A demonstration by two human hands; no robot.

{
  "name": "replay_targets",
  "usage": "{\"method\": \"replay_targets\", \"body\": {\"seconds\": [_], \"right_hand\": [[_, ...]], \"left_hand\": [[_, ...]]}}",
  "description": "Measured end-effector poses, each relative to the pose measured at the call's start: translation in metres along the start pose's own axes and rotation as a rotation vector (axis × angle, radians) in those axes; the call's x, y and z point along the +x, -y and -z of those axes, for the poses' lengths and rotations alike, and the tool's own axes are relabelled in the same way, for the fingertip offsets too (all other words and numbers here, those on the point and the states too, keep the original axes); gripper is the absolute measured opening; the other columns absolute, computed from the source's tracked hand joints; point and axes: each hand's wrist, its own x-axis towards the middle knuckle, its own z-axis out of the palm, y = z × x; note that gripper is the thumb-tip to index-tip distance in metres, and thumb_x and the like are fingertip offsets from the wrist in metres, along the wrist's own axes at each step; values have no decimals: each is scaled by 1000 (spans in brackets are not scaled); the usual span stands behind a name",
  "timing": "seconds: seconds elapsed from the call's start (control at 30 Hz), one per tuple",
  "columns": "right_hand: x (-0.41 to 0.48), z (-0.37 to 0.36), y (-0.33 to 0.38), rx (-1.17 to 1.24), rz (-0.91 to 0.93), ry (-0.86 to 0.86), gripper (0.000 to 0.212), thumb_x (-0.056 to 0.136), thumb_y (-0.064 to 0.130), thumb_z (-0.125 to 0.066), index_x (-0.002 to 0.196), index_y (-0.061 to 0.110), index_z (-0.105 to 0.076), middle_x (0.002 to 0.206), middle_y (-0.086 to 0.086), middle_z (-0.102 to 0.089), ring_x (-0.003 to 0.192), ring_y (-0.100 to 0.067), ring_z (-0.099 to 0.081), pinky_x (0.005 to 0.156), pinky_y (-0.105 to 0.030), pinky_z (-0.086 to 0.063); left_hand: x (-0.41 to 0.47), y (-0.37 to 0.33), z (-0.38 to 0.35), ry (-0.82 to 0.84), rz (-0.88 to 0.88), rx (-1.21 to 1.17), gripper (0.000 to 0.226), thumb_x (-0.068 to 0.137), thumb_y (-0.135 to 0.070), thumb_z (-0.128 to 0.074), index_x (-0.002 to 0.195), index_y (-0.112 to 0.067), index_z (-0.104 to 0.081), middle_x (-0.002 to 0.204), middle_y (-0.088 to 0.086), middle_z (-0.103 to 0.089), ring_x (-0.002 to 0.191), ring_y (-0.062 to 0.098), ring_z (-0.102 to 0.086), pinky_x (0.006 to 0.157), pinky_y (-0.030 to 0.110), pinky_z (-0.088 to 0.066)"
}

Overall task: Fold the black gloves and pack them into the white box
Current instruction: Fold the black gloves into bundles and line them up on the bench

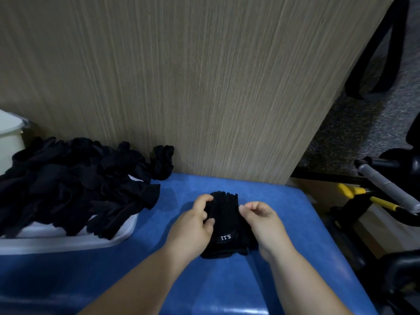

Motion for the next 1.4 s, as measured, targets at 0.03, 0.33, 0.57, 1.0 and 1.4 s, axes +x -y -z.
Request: {"method": "replay_targets", "body": {"seconds": [0.03,0.33,0.57,1.0,1.4], "right_hand": [[0,0,1,2,5,-6,10,86,8,-68,84,13,-59,74,-2,-60,64,-13,-57,59,-23,-48],[1,-5,-7,-246,135,-50,29,72,-7,-73,73,19,-62,77,4,-60,71,-12,-55,71,-25,-48],[1,-6,-12,-272,171,-40,37,75,-7,-71,83,29,-68,105,-5,-66,91,-3,-65,87,-27,-54],[3,-3,-5,-124,280,-30,34,81,-11,-63,79,23,-68,85,2,-68,78,-7,-63,75,-15,-49],[13,6,-22,-520,385,117,48,83,-4,-62,84,44,-64,111,18,-59,108,1,-55,90,-5,-39]], "left_hand": [[0,0,0,11,-6,-14,44,95,-24,-48,132,-45,-33,79,-12,-49,72,5,-52,60,19,-39],[2,4,-1,-5,-8,116,34,100,-25,-39,126,-41,-53,126,-14,-52,117,7,-45,91,17,-35],[2,3,1,-23,-40,200,39,101,-26,-37,138,-32,-47,134,-10,-49,127,10,-39,103,21,-31],[2,5,3,-19,-83,91,38,101,-21,-39,134,-36,-50,122,-19,-49,122,4,-41,106,21,-32],[-1,8,6,-47,-48,287,38,98,-33,-41,136,-37,-47,122,-18,-38,122,5,-29,110,26,-22]]}}
